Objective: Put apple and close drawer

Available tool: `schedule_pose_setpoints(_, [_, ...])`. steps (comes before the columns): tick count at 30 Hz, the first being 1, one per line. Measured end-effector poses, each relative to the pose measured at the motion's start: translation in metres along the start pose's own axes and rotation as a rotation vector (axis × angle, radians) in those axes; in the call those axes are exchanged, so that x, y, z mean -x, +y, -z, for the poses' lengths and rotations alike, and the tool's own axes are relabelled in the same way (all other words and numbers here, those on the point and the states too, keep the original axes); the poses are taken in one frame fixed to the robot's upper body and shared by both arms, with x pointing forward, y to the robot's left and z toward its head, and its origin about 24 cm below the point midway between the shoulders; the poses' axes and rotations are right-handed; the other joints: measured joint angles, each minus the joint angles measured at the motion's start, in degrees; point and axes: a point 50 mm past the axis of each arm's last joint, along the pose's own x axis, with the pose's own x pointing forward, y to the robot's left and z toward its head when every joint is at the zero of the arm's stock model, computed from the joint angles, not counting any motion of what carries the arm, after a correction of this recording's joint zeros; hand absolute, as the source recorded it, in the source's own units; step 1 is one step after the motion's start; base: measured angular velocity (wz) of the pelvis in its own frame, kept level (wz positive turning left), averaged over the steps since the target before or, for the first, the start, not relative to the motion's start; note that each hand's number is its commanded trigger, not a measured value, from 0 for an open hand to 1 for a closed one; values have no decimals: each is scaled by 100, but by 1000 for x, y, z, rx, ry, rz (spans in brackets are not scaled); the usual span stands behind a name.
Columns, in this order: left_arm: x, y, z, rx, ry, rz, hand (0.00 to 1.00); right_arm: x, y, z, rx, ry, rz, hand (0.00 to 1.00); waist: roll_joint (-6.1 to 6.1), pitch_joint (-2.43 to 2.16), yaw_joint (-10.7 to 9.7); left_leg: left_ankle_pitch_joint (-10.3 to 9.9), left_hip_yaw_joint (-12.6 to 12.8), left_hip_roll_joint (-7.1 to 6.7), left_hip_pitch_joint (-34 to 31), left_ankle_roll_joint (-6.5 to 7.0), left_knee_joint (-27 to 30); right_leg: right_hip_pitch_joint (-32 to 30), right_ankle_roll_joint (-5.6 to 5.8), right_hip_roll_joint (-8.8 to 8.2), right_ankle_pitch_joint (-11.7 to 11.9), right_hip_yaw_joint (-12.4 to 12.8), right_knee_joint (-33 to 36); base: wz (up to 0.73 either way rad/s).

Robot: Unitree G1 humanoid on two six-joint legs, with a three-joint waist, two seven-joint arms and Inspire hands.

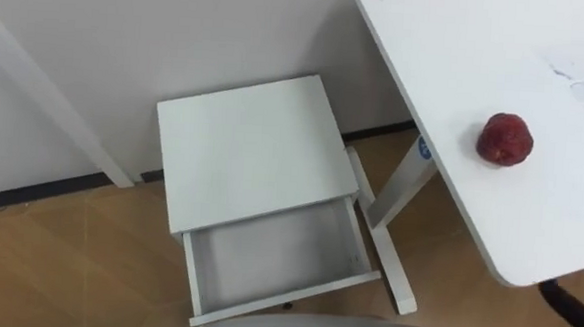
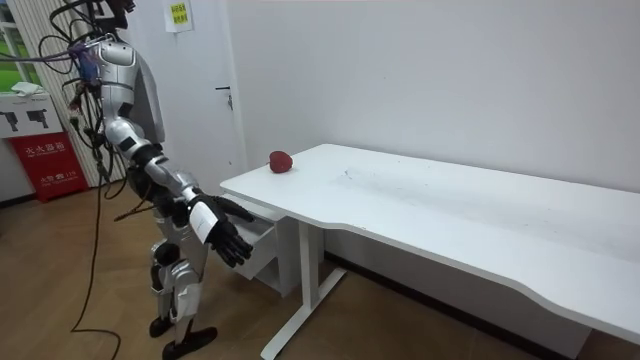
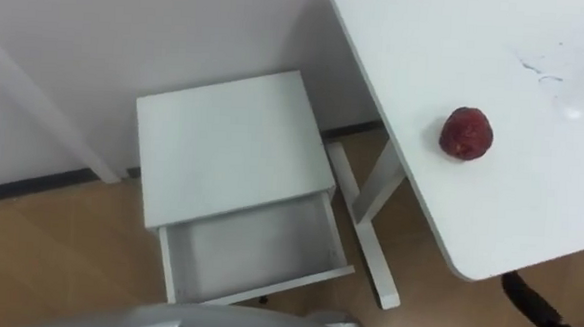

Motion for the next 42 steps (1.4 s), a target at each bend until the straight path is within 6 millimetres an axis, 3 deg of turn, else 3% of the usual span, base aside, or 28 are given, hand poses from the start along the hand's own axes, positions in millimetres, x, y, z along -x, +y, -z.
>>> schedule_pose_setpoints(4, [0,0,0,-1,-5,0,0,3,2,-16,-17,-81,69,0,-7,-6,52,2,8,-5,-37,3,1,-39,1,2,1,48,13,-4])
schedule_pose_setpoints(6, [0,0,1,-9,-4,5,0,6,5,-24,-17,-129,96,0,60,18,92,2,62,-4,-35,3,-1,-30,4,2,3,83,14,-13])
schedule_pose_setpoints(11, [1,2,3,-21,-7,1,0,12,6,-43,-65,-201,153,0,85,37,172,5,95,1,-53,6,-3,-117,4,3,1,95,110,-6])
schedule_pose_setpoints(13, [1,1,4,-30,-5,6,0,19,12,-61,-134,-266,153,0,83,48,175,9,111,1,-96,13,13,-189,4,4,2,127,154,-7])
schedule_pose_setpoints(16, [1,0,2,-37,-12,11,0,37,28,-107,-256,-498,71,0,64,55,283,13,107,1,-82,21,52,-202,3,2,3,130,177,-1])
schedule_pose_setpoints(21, [2,-1,4,-56,-12,13,0,58,43,-138,-261,-741,-1,0,39,58,382,13,-19,5,-74,22,90,-113,-2,-2,27,-1,50,13])
schedule_pose_setpoints(23, [2,-3,5,-80,-16,24,0,62,45,-141,-245,-779,-8,0,43,56,416,13,-40,6,-122,23,105,-137,-2,-6,27,-39,42,12])
schedule_pose_setpoints(24, [2,-4,3,-87,-20,31,0,64,48,-143,-248,-792,-15,0,47,30,455,15,-40,7,-153,25,103,-176,-2,-4,27,-37,46,0])
schedule_pose_setpoints(32, [1,-7,-3,-101,-40,66,0,81,66,-154,-265,-852,-159,0,43,21,516,18,-32,14,-176,21,85,-188,-5,11,29,-30,24,-2])
schedule_pose_setpoints(38, [1,-11,-5,-134,-43,99,0,92,84,-151,-173,-886,-359,0,-65,44,529,20,-34,43,-121,18,4,-60,-13,59,107,-26,-194,0])
schedule_pose_setpoints(42, [1,-13,-5,-163,-41,118,0,94,96,-136,-72,-853,-490,0,-124,72,538,22,-39,69,-140,15,7,-6,-20,89,192,-27,-352,0])
